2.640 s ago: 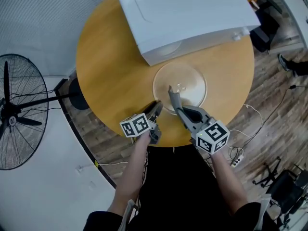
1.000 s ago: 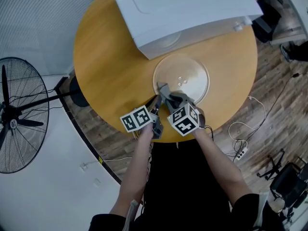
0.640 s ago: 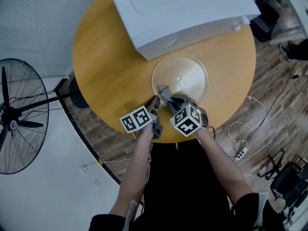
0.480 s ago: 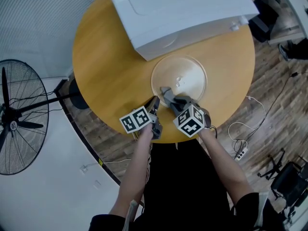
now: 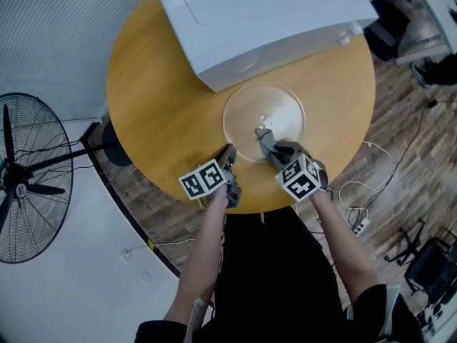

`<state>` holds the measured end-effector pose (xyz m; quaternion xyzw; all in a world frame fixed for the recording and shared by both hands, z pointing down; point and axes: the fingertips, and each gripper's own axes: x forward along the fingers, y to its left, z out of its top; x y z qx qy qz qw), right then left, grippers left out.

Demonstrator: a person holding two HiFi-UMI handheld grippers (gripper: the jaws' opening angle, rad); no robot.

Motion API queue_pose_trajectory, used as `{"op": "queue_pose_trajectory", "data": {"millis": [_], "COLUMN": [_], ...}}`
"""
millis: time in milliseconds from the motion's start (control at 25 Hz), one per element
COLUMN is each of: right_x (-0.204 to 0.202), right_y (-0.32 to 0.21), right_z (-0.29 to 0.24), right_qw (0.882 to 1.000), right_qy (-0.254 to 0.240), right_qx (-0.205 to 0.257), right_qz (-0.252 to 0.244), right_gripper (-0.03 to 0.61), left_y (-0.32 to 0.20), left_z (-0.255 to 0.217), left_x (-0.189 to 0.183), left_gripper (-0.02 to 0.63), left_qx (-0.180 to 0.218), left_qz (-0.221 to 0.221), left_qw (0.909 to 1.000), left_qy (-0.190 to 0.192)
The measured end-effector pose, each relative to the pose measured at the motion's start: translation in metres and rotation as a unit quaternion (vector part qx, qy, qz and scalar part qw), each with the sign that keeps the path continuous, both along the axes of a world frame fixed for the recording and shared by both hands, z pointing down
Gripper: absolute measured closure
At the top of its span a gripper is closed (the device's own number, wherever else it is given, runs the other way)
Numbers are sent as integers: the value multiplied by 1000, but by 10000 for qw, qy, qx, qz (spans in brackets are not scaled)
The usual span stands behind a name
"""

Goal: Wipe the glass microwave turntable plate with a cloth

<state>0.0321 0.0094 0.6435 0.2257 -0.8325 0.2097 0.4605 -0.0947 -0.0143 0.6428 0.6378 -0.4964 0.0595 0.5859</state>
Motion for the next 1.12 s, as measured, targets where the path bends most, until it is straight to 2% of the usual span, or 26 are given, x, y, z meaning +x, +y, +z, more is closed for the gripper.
{"op": "queue_pose_trajectory", "data": {"millis": [280, 400, 840, 1120], "right_x": [45, 56, 76, 65], "right_y": [-31, -46, -118, -156], "right_z": [-1, -2, -6, -8], "right_qw": [9977, 9965, 9904, 9896], "right_qy": [99, 114, 470, 750], "right_qx": [64, 88, 661, 898], "right_qz": [661, 821, 1121, 841], "right_gripper": [505, 505, 508, 514], "left_y": [1, 3, 2, 2], "left_z": [-2, -2, -3, -2], "left_x": [2, 3, 5, 6], "left_gripper": [581, 580, 580, 580], "left_qx": [142, 136, 159, 158], "left_qz": [236, 313, 310, 351], "left_qw": [9984, 9981, 9982, 9981], "left_qy": [-495, -511, -478, -473]}}
